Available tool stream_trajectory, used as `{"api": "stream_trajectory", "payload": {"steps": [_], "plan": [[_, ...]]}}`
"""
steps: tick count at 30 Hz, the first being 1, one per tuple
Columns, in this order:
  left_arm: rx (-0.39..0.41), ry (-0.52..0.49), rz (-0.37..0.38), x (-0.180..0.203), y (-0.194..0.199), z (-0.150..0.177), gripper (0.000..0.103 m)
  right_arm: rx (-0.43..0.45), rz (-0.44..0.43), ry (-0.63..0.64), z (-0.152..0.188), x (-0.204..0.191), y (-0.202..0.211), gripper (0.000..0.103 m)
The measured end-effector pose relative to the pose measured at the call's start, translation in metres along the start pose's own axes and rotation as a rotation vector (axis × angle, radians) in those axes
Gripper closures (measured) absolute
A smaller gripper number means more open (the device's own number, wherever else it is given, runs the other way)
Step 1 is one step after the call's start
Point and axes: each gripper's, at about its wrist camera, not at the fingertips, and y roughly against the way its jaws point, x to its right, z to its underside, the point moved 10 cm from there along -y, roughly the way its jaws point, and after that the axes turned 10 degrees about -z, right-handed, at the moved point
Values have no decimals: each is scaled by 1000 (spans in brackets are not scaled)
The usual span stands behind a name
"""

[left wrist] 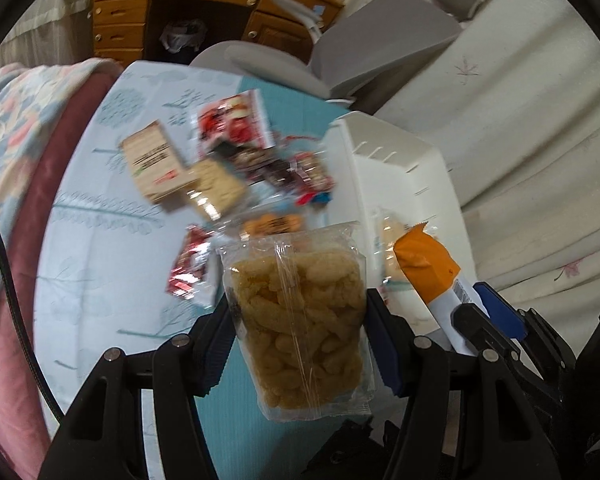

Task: Organize snacks
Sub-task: 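Carry both snacks into the white tray and open both tools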

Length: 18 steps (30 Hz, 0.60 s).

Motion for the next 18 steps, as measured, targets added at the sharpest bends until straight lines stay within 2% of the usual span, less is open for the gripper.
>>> {"api": "stream_trajectory", "payload": {"steps": [3, 8, 18], "plan": [[25, -13, 15, 27, -3, -6, 43, 26, 5, -7, -5, 20, 9, 70], [64, -42, 29, 72, -9, -17, 43, 17, 16, -16, -3, 55, 18, 70], [50, -136, 44, 147, -44, -22, 43, -13, 51, -97, 9, 123, 26, 69]]}}
